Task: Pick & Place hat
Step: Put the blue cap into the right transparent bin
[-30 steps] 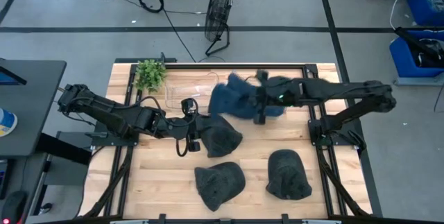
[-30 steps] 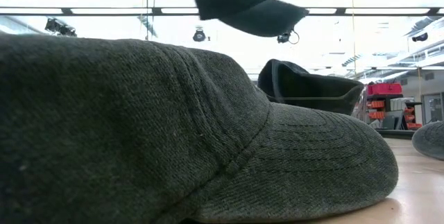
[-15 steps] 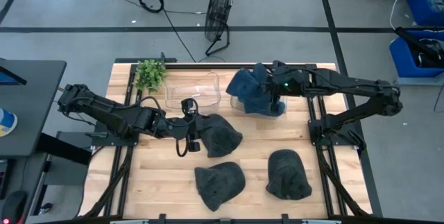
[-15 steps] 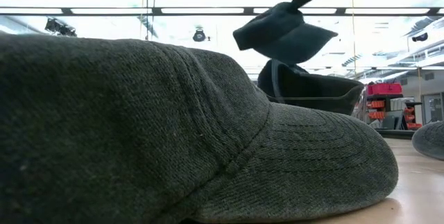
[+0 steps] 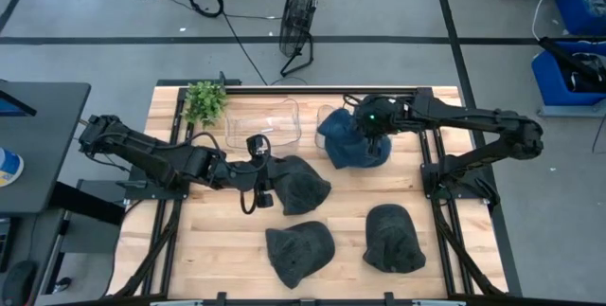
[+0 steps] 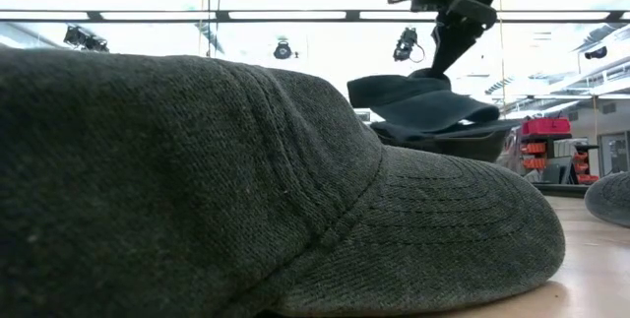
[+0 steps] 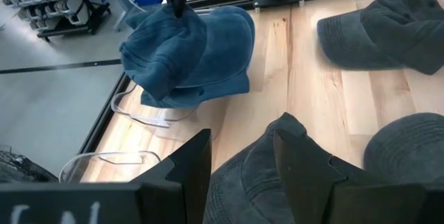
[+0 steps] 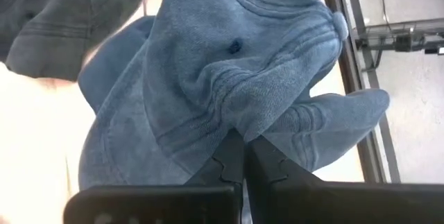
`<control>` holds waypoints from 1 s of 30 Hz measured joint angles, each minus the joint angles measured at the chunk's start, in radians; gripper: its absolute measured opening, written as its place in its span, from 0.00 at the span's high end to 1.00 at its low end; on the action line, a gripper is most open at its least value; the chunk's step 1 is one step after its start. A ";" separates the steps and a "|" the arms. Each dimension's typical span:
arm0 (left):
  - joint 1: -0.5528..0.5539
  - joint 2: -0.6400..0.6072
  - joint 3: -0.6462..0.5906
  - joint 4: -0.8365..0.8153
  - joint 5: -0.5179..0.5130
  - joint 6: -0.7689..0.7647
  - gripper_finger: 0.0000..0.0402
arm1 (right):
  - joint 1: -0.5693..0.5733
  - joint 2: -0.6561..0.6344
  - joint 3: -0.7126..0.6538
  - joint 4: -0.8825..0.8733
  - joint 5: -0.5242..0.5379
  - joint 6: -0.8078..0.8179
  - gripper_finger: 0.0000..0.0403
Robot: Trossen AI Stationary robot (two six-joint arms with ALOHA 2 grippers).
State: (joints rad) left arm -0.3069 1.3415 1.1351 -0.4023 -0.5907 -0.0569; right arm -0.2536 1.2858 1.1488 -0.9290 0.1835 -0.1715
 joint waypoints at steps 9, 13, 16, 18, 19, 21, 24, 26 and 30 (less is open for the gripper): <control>0.000 0.000 0.000 0.000 0.000 -0.007 0.60 | -0.003 0.002 -0.008 0.005 -0.049 0.007 0.99; 0.000 0.000 0.000 0.000 0.000 -0.005 0.60 | -0.008 0.003 -0.069 0.056 -0.093 -0.026 0.99; 0.002 0.000 0.000 0.000 0.000 -0.011 0.60 | -0.012 0.004 -0.126 0.087 -0.082 -0.055 0.97; 0.002 0.000 0.000 0.000 0.000 -0.011 0.60 | -0.012 0.003 -0.155 0.114 -0.060 -0.056 0.95; 0.002 0.000 0.000 0.000 0.000 -0.011 0.60 | -0.012 0.004 -0.163 0.118 -0.048 -0.055 0.94; 0.002 0.000 0.000 0.001 0.000 -0.011 0.60 | -0.012 0.003 -0.164 0.114 -0.026 -0.058 0.92; 0.002 0.000 0.000 0.001 0.000 -0.011 0.60 | -0.012 0.003 -0.164 0.123 -0.014 -0.080 0.87; 0.002 0.000 0.000 0.000 0.000 -0.011 0.60 | -0.012 0.003 -0.164 0.131 -0.010 -0.081 0.84; 0.002 0.000 0.000 0.000 0.000 -0.011 0.60 | -0.012 0.003 -0.164 0.139 0.025 -0.080 0.77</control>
State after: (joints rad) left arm -0.3050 1.3415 1.1351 -0.4019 -0.5907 -0.0681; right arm -0.2658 1.2892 0.9844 -0.7901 0.2082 -0.2520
